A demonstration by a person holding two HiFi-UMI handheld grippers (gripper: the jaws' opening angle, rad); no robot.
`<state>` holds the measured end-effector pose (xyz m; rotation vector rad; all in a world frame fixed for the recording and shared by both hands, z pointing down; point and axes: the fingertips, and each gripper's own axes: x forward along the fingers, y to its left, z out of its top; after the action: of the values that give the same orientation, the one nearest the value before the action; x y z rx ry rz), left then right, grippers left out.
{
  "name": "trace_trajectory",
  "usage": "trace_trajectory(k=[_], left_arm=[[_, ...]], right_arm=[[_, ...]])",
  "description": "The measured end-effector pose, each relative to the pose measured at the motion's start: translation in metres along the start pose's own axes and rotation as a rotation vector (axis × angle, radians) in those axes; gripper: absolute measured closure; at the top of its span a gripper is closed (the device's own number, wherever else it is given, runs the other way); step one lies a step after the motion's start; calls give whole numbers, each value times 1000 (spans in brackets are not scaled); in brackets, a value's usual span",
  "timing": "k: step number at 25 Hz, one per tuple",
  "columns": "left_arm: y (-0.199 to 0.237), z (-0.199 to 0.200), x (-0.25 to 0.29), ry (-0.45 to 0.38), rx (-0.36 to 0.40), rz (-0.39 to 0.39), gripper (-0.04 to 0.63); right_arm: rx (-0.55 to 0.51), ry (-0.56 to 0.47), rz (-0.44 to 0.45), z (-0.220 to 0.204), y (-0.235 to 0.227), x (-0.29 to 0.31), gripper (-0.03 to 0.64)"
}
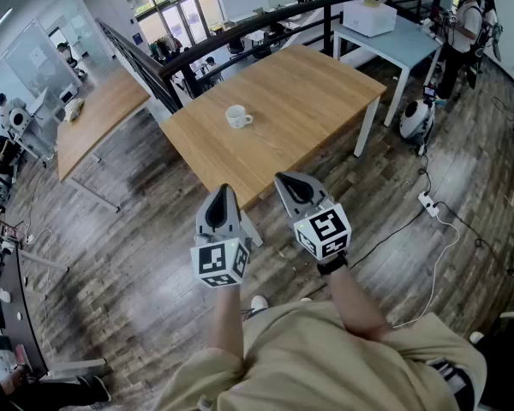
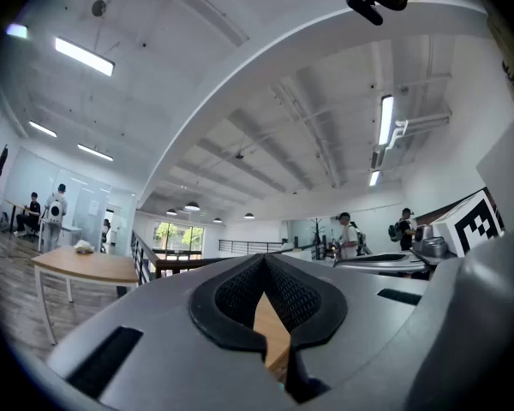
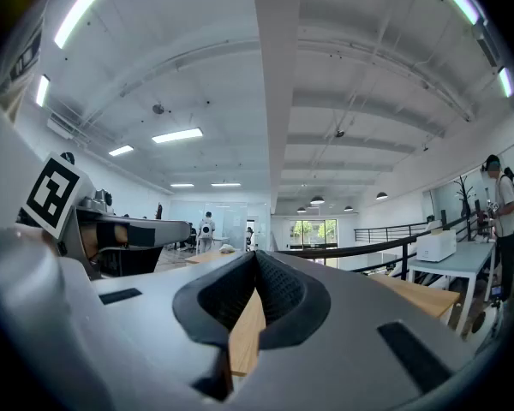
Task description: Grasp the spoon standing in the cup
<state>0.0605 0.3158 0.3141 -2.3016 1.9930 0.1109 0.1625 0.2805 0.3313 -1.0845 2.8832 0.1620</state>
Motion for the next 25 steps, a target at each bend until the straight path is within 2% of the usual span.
trace_trajectory(k=[3,7,14,18,25], left_arm=[[-9,2,-1,-2,10,13,583],[-21,-5,-9,15,23,25,583],[-8,-23,2,42,15,53,583],[7,-40,32,52,-5,38,583],[68,-50,120,36,-44,58,581]], right_arm=[[1,-1,10,2,-2,-8,603],[53,8,-9,-5,-11,-18,603],[111,0,16,-21,-16,0,601],[111,32,9,-39,-25,28,601],[97,88,-15,-56,-57,114,601]])
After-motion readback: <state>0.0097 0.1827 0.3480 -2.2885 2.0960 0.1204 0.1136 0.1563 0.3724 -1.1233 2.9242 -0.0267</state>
